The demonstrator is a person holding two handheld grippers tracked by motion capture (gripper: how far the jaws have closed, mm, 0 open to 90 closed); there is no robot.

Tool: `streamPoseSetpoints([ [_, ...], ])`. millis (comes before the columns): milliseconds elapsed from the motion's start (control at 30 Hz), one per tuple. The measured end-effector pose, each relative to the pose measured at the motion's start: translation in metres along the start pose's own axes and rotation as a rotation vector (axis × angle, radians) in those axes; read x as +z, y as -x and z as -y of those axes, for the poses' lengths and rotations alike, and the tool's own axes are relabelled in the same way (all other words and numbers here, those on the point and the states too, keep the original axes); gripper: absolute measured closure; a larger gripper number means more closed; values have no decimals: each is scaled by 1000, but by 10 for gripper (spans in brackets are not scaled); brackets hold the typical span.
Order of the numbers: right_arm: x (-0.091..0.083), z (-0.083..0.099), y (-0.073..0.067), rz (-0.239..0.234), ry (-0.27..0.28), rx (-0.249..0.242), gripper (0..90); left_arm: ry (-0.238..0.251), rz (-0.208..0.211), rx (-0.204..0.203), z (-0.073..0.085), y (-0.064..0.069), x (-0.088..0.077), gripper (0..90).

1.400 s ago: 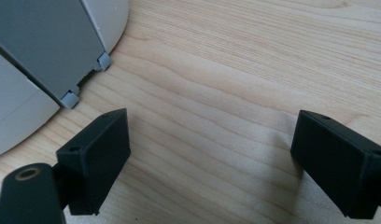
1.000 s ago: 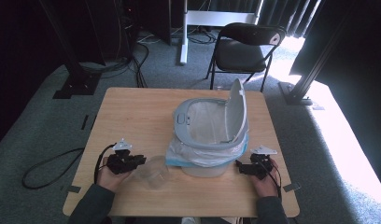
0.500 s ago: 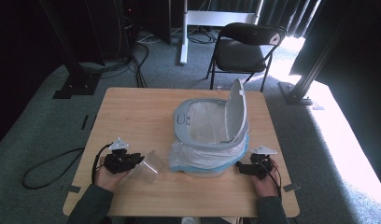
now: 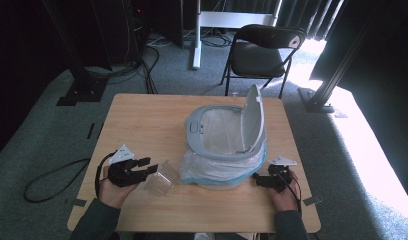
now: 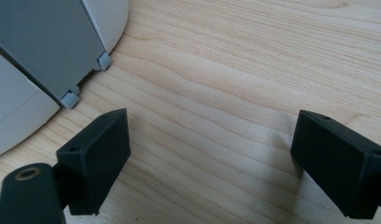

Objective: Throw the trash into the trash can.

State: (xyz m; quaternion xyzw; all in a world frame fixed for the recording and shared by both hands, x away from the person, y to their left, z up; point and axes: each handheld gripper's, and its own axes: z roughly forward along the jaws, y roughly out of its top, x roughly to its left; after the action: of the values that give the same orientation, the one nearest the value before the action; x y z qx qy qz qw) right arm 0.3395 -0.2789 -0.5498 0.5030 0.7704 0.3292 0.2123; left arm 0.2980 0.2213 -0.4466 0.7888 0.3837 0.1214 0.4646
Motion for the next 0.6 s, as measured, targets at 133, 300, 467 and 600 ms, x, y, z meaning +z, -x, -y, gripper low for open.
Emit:
streamPoseSetpoints([
  [133,0,0,0,0,0,0,111,10,1,17,-1,10,-3,519],
  [300,0,0,0,0,0,-1,110,-41,-57,28,3,15,-1,529],
  [467,0,0,0,0,0,-1,110,-80,-61,24,12,16,0,600],
  [600,0,0,0,0,0,-1,111,-99,-93,32,13,13,1,708],
])
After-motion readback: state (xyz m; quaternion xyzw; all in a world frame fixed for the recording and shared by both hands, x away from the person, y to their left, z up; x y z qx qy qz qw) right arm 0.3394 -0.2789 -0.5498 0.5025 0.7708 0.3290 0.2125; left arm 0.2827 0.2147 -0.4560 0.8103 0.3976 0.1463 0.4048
